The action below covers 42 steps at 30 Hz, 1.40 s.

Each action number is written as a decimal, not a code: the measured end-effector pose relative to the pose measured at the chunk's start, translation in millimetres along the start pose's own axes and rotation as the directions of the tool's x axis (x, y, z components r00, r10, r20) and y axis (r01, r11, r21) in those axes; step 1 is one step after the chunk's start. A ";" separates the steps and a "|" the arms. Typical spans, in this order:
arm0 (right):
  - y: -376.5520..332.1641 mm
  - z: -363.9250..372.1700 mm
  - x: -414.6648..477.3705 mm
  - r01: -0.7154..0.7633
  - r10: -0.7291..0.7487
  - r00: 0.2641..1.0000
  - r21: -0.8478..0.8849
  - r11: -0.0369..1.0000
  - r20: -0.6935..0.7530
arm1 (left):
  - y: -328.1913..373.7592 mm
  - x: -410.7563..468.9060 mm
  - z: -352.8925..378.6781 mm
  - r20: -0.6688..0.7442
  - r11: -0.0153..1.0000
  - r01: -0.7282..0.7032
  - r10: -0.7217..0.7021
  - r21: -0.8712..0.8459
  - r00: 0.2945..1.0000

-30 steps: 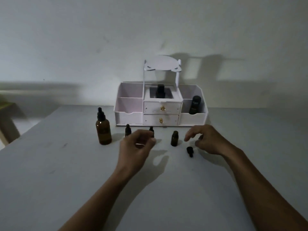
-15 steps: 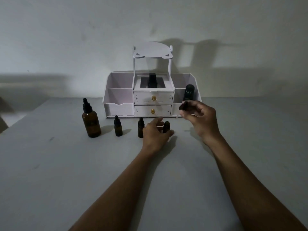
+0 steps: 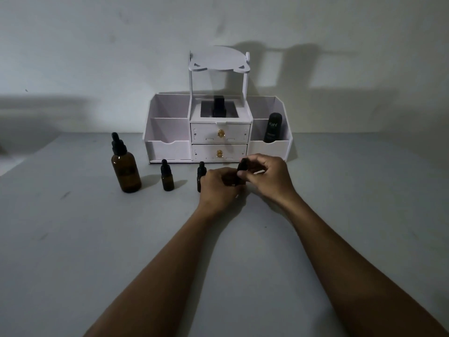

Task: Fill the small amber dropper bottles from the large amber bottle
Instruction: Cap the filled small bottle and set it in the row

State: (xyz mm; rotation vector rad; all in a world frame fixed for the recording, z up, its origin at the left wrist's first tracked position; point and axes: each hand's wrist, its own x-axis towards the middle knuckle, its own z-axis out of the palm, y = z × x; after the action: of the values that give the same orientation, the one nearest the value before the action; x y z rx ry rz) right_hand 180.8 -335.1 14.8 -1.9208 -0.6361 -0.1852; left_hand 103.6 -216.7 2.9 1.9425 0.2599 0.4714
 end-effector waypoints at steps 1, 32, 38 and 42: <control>-0.4 2.0 -0.8 0.004 -0.003 1.000 -0.011 1.000 0.007 | 0.0 0.3 -0.5 0.000 1.000 0.001 -0.001 0.002 1.000; 5.8 0.9 2.6 0.026 -0.025 0.999 0.041 0.999 -0.028 | 6.0 -1.2 -2.1 0.016 0.999 0.015 -0.015 -0.028 1.000; 7.8 5.4 1.4 0.018 -0.014 0.999 0.092 0.996 -0.046 | 7.7 -3.1 -1.5 0.006 0.999 0.018 -0.018 -0.026 1.000; 10.4 4.5 3.2 -0.001 0.004 1.000 0.089 0.996 -0.031 | 8.2 -3.7 -0.9 -0.004 0.999 0.017 -0.017 -0.043 1.000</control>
State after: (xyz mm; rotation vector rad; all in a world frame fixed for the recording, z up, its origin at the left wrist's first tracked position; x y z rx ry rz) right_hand 188.1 -333.1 5.8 -1.8299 -0.6117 -0.1823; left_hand 99.6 -220.8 9.9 1.8960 0.2671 0.4667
